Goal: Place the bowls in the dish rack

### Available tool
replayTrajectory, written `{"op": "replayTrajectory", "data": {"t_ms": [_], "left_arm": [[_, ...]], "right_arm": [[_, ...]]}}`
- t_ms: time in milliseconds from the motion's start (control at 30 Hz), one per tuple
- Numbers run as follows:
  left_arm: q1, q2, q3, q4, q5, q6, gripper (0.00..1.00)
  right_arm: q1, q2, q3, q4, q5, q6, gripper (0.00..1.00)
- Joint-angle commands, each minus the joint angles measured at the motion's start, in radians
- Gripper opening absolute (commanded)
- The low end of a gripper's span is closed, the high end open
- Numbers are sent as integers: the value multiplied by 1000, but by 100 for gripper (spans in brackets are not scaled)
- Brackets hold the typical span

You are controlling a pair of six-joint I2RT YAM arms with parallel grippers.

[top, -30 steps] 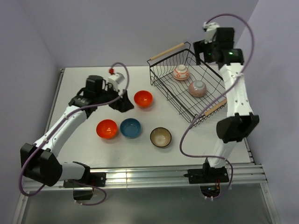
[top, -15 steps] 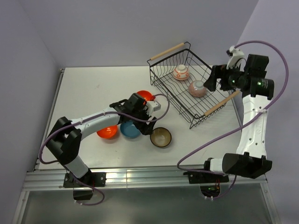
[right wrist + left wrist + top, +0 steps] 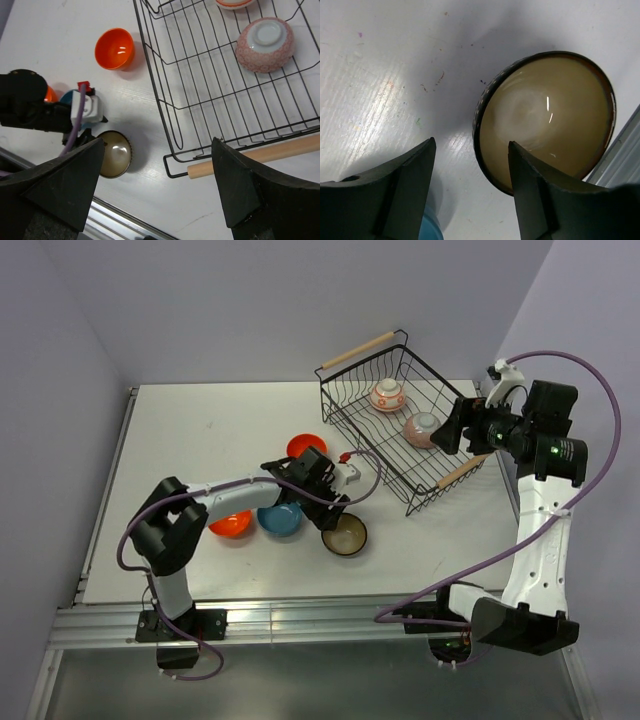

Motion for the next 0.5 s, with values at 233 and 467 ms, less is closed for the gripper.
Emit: {"op": "replayTrajectory", "data": {"t_ms": [233,467], "left_arm": [[-16,40,51,22,-9,-5,45],[-18,57,72,8,25,-52,27]], "right_arm": [[-17,-26,-38,61,-35,79,92],[-17,-23,-16,93,-35,130,91]]}}
